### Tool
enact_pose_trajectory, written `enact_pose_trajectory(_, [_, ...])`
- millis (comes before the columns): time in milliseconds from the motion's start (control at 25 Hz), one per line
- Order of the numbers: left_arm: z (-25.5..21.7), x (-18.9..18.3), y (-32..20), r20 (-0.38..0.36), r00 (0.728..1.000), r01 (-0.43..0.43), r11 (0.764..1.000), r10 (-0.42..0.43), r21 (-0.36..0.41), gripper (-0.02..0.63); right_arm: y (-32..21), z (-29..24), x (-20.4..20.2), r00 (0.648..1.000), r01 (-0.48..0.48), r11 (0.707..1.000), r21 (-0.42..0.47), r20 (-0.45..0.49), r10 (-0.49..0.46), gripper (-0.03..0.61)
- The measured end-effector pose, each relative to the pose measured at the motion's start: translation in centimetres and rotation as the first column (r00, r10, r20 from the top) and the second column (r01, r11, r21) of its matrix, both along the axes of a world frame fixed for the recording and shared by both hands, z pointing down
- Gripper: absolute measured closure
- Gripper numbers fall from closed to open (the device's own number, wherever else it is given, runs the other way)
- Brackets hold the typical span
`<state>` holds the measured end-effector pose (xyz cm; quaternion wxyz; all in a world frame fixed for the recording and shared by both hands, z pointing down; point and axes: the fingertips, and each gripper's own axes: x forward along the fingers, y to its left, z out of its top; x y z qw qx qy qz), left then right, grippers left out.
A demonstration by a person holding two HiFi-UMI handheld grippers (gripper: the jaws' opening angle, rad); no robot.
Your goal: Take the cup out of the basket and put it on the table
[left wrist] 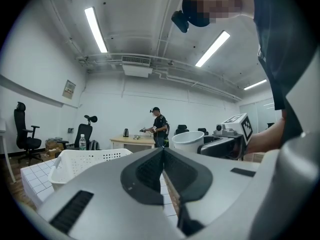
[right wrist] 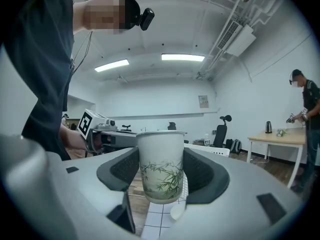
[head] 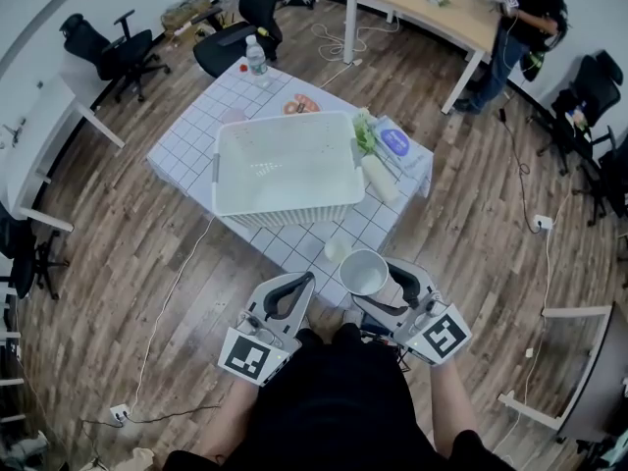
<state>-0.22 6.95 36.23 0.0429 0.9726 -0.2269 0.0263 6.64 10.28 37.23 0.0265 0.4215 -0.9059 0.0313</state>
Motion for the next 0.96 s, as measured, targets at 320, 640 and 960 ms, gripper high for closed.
enact_pose_trajectory(320, [0.4, 0.1, 0.2, 0.004, 1.000, -0.002, 1.000, 0.002, 0.000, 0.606, -0.2, 0.6, 0.3, 1.000, -0.011, 1.000, -0.026, 0.000, 0.011, 0.290])
enact_pose_trajectory(640, [0.7, -0.1, 0.2, 0.001, 1.000, 0.008, 1.000, -0.008, -0.007, 0.607, -0.4, 0.5, 0.5, 1.000, -0.008, 1.000, -0.028, 0.012, 0.009, 0.290])
enact_pose_trajectory(960, [0.7, -0.1, -0.4, 0.000, 1.000, 0.016, 1.000, -0.016, -0.009, 0.606, -0.9, 0.6, 0.7, 1.000, -0.007, 0.999, -0.038, 0.019, 0.008, 0.290])
